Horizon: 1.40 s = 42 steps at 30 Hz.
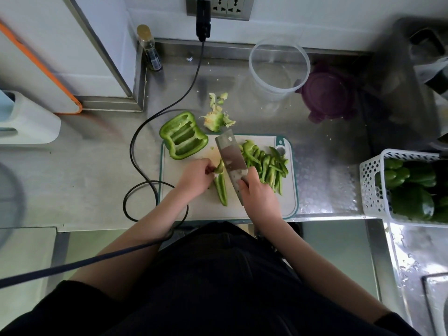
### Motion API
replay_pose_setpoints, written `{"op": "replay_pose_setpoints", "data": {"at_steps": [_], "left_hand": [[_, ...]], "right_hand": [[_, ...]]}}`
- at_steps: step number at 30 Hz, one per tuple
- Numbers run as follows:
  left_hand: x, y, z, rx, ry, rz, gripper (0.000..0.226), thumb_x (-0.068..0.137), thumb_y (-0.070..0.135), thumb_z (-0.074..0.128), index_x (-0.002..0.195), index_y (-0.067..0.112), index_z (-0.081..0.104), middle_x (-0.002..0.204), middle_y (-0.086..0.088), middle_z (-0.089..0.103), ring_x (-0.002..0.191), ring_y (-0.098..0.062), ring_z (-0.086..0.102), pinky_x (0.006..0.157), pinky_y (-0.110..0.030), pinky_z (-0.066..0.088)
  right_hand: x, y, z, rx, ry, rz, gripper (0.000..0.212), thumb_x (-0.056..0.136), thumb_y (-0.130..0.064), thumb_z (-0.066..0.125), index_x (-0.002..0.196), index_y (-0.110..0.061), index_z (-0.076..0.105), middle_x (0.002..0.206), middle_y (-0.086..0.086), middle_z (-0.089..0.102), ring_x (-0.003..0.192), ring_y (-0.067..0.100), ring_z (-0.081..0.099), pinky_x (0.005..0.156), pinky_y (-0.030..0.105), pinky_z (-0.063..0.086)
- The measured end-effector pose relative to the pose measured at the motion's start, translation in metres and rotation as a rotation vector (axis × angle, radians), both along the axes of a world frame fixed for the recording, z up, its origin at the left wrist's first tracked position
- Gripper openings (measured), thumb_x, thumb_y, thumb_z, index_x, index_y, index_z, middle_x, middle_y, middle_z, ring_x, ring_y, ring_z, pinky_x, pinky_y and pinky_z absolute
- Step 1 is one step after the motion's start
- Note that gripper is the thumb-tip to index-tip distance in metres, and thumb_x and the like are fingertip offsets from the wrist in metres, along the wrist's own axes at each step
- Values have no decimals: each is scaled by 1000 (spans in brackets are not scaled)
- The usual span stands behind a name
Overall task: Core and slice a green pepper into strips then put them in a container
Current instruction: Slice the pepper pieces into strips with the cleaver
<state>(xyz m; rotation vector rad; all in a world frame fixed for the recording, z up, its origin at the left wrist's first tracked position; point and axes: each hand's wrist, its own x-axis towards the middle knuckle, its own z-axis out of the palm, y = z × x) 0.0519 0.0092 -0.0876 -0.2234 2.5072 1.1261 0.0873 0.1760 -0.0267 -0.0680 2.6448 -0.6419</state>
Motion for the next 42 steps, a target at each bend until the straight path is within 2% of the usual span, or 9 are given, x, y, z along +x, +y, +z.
{"op": "replay_pose_setpoints", "data": {"at_steps": [6, 10, 14, 19, 23, 26, 31, 37, 42], "left_hand": [[-23, -10, 28, 172, -268, -78, 13, 88, 5, 55, 99, 7, 49, 80, -9, 60, 71, -26, 64, 68, -39, 54], [-27, -8, 40, 313, -433, 70, 6, 94, 7, 49, 100, 6, 49, 77, -9, 57, 53, -16, 63, 52, -25, 56], [-23, -9, 32, 117, -344, 72, 12, 91, 13, 55, 99, 4, 56, 75, -8, 61, 50, -14, 63, 47, -24, 54], [-12, -7, 26, -125, -213, -5, 13, 85, 18, 60, 90, 6, 56, 82, -13, 63, 70, -28, 65, 65, -42, 57], [-7, -5, 27, -230, -101, -63, 15, 82, 18, 62, 84, 5, 54, 74, -8, 56, 72, -26, 57, 56, -31, 40], [-4, -4, 27, -260, -44, -65, 16, 80, 17, 63, 84, 5, 53, 68, -3, 50, 69, -24, 53, 53, -29, 35], [4, 5, 26, -252, 11, 3, 20, 83, 18, 61, 93, 4, 53, 78, -7, 54, 73, -24, 52, 57, -30, 38], [17, 14, 22, -172, 4, -2, 19, 85, 20, 62, 90, 9, 48, 71, 0, 51, 69, -22, 53, 56, -29, 35], [18, 11, 16, -91, -37, 91, 17, 86, 20, 62, 87, 9, 49, 76, -4, 59, 69, -22, 57, 57, -29, 41]], "right_hand": [[0, 9, -1, -79, 57, -57, 19, 100, -27, 41, 93, -12, 32, 67, 13, 56, 57, 36, 54, 48, 36, 39], [5, 10, -6, -46, 67, -25, 18, 101, -27, 40, 96, -10, 35, 65, 13, 57, 54, 35, 54, 45, 32, 35], [10, 6, -11, -36, 47, -18, 18, 102, -26, 38, 101, -8, 38, 65, 14, 56, 55, 35, 54, 45, 31, 34], [9, -1, -16, 23, 30, 37, 19, 102, -28, 34, 105, -9, 38, 66, 13, 57, 57, 35, 57, 49, 37, 45], [9, -5, -19, 36, 103, 73, 21, 101, -27, 38, 102, -7, 44, 52, 3, 43, 45, 29, 45, 39, 25, 25], [9, -6, -22, 71, 88, 116, 20, 102, -28, 37, 102, -8, 42, 50, -3, 35, 44, 28, 40, 39, 25, 21], [5, -6, -24, 79, 4, 107, 22, 103, -29, 32, 110, -9, 36, 65, 8, 55, 56, 31, 54, 50, 33, 42], [3, -7, -22, 141, -55, 137, 26, 103, -30, 32, 120, -10, 34, 80, 13, 64, 71, 35, 63, 57, 38, 49], [5, -6, -25, 142, -13, 145, 27, 103, -30, 32, 118, -8, 36, 66, 7, 55, 65, 35, 62, 53, 36, 46]]}}
